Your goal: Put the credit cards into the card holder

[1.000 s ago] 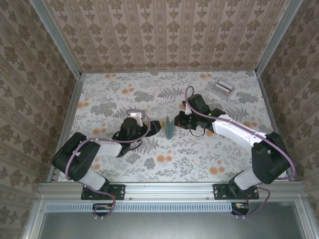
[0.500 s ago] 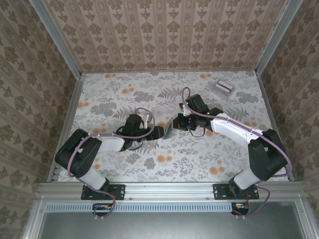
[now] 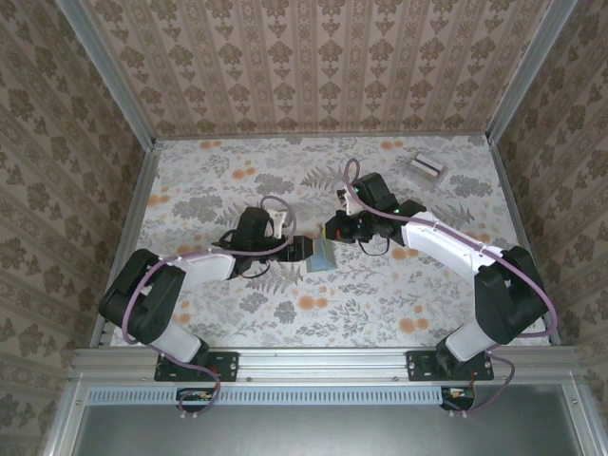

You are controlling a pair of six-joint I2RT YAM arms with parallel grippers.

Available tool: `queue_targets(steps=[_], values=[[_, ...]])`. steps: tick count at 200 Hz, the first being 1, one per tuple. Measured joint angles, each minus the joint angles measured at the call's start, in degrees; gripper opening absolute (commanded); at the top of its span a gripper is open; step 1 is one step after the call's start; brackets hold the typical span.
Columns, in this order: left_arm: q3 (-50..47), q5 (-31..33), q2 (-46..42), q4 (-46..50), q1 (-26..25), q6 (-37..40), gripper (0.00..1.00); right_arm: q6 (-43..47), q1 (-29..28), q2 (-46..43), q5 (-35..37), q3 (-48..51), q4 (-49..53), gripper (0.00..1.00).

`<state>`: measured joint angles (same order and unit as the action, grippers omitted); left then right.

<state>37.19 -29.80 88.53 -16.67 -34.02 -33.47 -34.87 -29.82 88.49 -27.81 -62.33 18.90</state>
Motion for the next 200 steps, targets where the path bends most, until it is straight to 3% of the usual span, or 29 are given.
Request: queue_targets(steps=[33,77,121,142,167,183,200], values=[[0.37,0.5,3.17,1.38,0.0,0.96,0.66,0.44,0.76,1.62,-0.09,0.0,0.22,0.0],[0.35,1.29,4.26,1.42,0.0,0.96,0.65,0.44,5.55,1.64,-0.02,2.14,0.68,0.0],[0.35,1.25,4.26,1.53,0.0,0.94,0.8,0.44,11.5,1.64,2.38,6.43,2.8,0.0],[0.35,1.07,4.24,1.57,0.0,0.9,0.82,0.44,13.57,1.64,4.22,8.31,3.54,0.0],[0.46,1.11,4.22,2.14,0.0,0.92,0.78,0.59,15.02,1.66,6.86,9.29,4.98,0.15],[1.18,1.53,4.39,4.11,0.0,0.98,0.71,1.51,15.32,1.9,9.03,9.27,6.1,0.27],[2.43,2.23,5.27,5.6,0.0,0.39,0.64,2.19,15.32,2.38,11.23,9.14,7.69,0.33]])
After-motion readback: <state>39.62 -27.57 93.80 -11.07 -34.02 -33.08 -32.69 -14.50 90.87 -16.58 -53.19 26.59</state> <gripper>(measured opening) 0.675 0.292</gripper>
